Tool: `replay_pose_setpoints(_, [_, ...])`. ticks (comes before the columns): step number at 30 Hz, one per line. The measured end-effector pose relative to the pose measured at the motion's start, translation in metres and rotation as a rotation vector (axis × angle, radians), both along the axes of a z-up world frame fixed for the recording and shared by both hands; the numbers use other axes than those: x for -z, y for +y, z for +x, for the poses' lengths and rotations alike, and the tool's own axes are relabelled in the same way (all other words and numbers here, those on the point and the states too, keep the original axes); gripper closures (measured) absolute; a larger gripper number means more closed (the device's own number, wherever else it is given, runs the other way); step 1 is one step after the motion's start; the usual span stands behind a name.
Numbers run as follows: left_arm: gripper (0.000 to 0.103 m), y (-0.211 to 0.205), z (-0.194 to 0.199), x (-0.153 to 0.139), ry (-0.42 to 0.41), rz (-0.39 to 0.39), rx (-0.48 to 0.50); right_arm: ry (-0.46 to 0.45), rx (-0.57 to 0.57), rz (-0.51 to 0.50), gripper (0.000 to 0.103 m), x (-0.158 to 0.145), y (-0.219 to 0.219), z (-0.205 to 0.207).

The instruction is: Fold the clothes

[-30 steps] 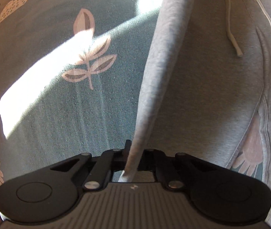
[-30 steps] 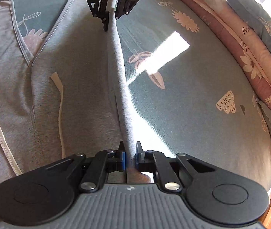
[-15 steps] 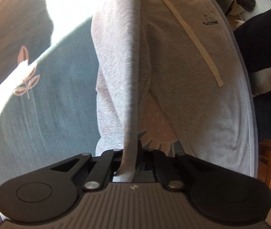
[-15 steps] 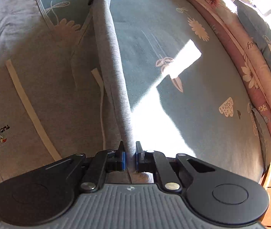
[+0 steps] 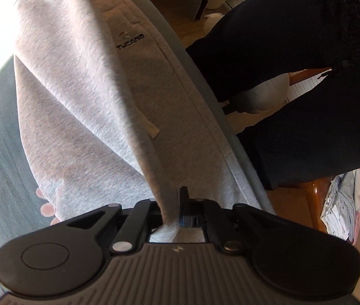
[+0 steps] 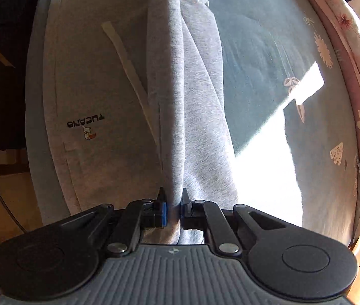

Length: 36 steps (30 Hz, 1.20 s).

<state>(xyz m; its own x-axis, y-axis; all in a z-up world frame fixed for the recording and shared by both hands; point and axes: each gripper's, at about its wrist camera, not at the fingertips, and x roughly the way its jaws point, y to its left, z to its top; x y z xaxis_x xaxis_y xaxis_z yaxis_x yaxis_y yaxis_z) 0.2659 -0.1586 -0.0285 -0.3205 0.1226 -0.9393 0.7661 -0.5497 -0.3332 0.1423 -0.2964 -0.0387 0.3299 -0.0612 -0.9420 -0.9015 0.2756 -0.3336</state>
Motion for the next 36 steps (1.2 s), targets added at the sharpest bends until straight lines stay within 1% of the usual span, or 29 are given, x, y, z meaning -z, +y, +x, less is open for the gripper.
replay_pose_setpoints(2, [0.102, -0.003, -0.015, -0.001, 0.023, -0.012, 0.043, 0.026, 0.008, -0.018, 0.093, 0.008, 0.001, -0.008])
replay_pose_setpoints(5, [0.102, -0.006, -0.029, 0.006, 0.048, -0.003, 0.066, 0.036, 0.030, -0.028, 0.093, 0.013, 0.004, -0.019])
replay_pose_setpoints(7, [0.101, -0.009, -0.037, 0.016, 0.043, 0.003, 0.084, 0.003, -0.015, -0.077, 0.092, 0.026, 0.007, -0.033])
replay_pose_setpoints(8, [0.101, -0.011, -0.041, 0.021, 0.038, 0.005, 0.092, 0.008, -0.024, -0.092, 0.092, 0.034, 0.007, -0.037])
replay_pose_setpoints(11, [0.101, -0.019, -0.050, 0.034, 0.035, 0.010, 0.110, 0.053, 0.042, -0.089, 0.092, 0.050, 0.003, -0.040])
replay_pose_setpoints(13, [0.101, -0.024, -0.052, 0.039, 0.045, 0.017, 0.115, 0.026, 0.011, -0.140, 0.093, 0.056, 0.003, -0.049])
replay_pose_setpoints(15, [0.101, -0.027, -0.055, 0.041, 0.059, 0.022, 0.130, -0.009, 0.000, -0.177, 0.092, 0.054, 0.005, -0.053])
replay_pose_setpoints(18, [0.101, -0.030, -0.058, 0.047, 0.065, 0.029, 0.155, -0.012, 0.071, -0.152, 0.092, 0.049, 0.003, -0.052])
replay_pose_setpoints(22, [0.101, -0.038, -0.061, 0.060, 0.060, 0.043, 0.154, 0.016, 0.080, -0.168, 0.092, 0.072, -0.001, -0.061])
replay_pose_setpoints(25, [0.101, -0.044, -0.061, 0.074, 0.053, 0.059, 0.136, 0.006, 0.104, -0.183, 0.092, 0.082, 0.000, -0.063])
replay_pose_setpoints(26, [0.101, -0.045, -0.061, 0.079, 0.047, 0.067, 0.124, 0.001, 0.126, -0.182, 0.091, 0.083, 0.001, -0.062])
replay_pose_setpoints(28, [0.100, -0.048, -0.061, 0.086, 0.031, 0.066, 0.106, 0.002, 0.189, -0.169, 0.082, 0.082, 0.001, -0.061])
replay_pose_setpoints(29, [0.100, -0.049, -0.061, 0.088, 0.024, 0.060, 0.099, -0.002, 0.220, -0.161, 0.080, 0.079, 0.000, -0.060])
replay_pose_setpoints(30, [0.098, -0.050, -0.060, 0.089, 0.024, 0.060, 0.090, -0.006, 0.251, -0.152, 0.077, 0.077, -0.001, -0.060])
replay_pose_setpoints(33, [0.096, -0.053, -0.055, 0.090, 0.019, 0.065, 0.043, 0.007, 0.412, -0.089, 0.059, 0.059, -0.006, -0.060])
replay_pose_setpoints(35, [0.095, -0.053, -0.049, 0.088, 0.020, 0.074, 0.000, 0.035, 0.565, -0.023, 0.053, 0.044, -0.013, -0.061])
replay_pose_setpoints(36, [0.094, -0.052, -0.045, 0.086, 0.026, 0.085, -0.018, 0.057, 0.668, 0.021, 0.052, 0.036, -0.018, -0.063])
